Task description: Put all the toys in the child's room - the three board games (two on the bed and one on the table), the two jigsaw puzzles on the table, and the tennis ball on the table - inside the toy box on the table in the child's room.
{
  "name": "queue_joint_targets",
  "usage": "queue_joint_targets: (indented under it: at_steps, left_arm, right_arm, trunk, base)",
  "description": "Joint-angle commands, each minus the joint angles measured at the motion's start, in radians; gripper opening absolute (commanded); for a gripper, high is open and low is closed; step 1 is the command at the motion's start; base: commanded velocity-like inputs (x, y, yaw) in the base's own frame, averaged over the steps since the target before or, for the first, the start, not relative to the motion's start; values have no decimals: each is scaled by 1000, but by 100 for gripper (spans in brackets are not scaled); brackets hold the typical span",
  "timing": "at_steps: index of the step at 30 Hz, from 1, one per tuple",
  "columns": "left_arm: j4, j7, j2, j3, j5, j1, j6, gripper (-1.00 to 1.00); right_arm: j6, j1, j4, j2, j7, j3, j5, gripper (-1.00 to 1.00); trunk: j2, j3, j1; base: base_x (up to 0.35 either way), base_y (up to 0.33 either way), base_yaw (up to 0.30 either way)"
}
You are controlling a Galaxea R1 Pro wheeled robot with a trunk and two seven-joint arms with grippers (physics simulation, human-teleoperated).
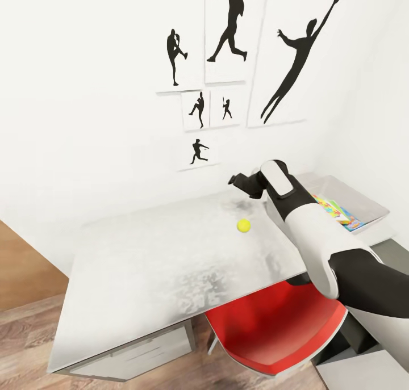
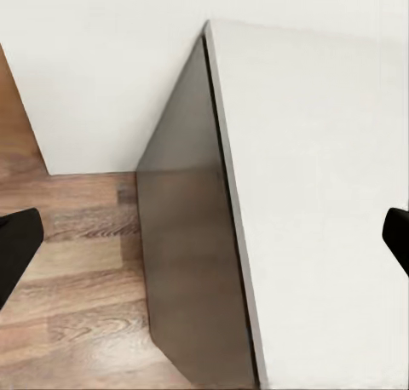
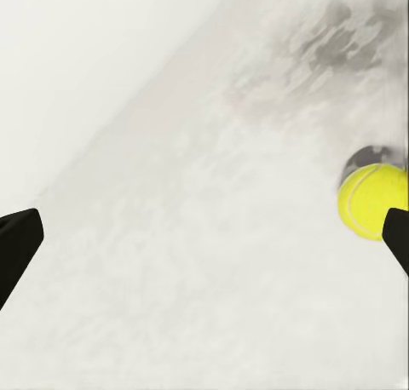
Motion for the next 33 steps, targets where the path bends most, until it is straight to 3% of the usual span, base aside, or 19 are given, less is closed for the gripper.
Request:
queue_joint_targets:
  at_steps: [1,2,3,5,6,8,9,12,16,23,30,33]
  left_arm:
    - [11,-9,0,13,-61,-2,-11,100]
    - [16,-9,0,17,-84,-2,-19,100]
    - [22,-7,0,22,-129,-2,-31,100]
    - [25,-4,0,26,-174,-2,-38,100]
    - [28,2,1,29,-222,-2,-44,100]
    - [29,12,2,31,-269,-2,-55,100]
    - [30,23,2,32,-312,-2,-73,100]
    - [32,44,2,35,-374,-2,-119,100]
    - [32,63,1,36,-406,-2,-150,100]
    - [32,80,-6,36,-423,-2,-165,100]
    - [32,124,-8,36,-425,-2,-167,100]
    - [32,141,-8,36,-424,-2,-167,100]
  right_arm:
    - [0,-1,-3,0,-16,6,5,100]
    - [0,-1,-4,0,-19,7,13,100]
    - [0,-1,-5,0,-23,8,26,100]
    - [1,-2,-5,1,-26,9,34,100]
    - [1,-2,-6,3,-28,11,39,100]
    - [2,-2,-6,7,-29,11,43,100]
    - [4,-2,-6,13,-30,12,47,100]
    - [11,-2,-6,26,-33,13,56,100]
    - [22,-2,-3,41,-34,17,83,100]
    - [32,-1,10,77,-33,35,193,100]
    - [23,0,27,97,-33,40,222,100]
    - [20,0,35,99,-33,42,231,100]
  trunk:
    - [-2,-2,1]
    - [-2,-2,1]
    - [-2,-2,1]
    - [-2,-2,1]
    - [-2,-2,1]
    - [-2,-2,1]
    - [-2,-2,1]
    - [-2,-2,1]
    - [-2,-2,1]
    - [-16,-8,8]
    - [-16,-8,8]
    - [-37,-18,20]
  base:
    - [0,0,0]
    - [0,0,0]
    - [0,0,0]
    - [0,0,0]
    - [0,0,0]
    - [0,0,0]
    - [0,0,0]
    - [0,0,0]
    - [0,0,0]
    - [0,0,0]
    - [0,0,0]
    - [0,0,0]
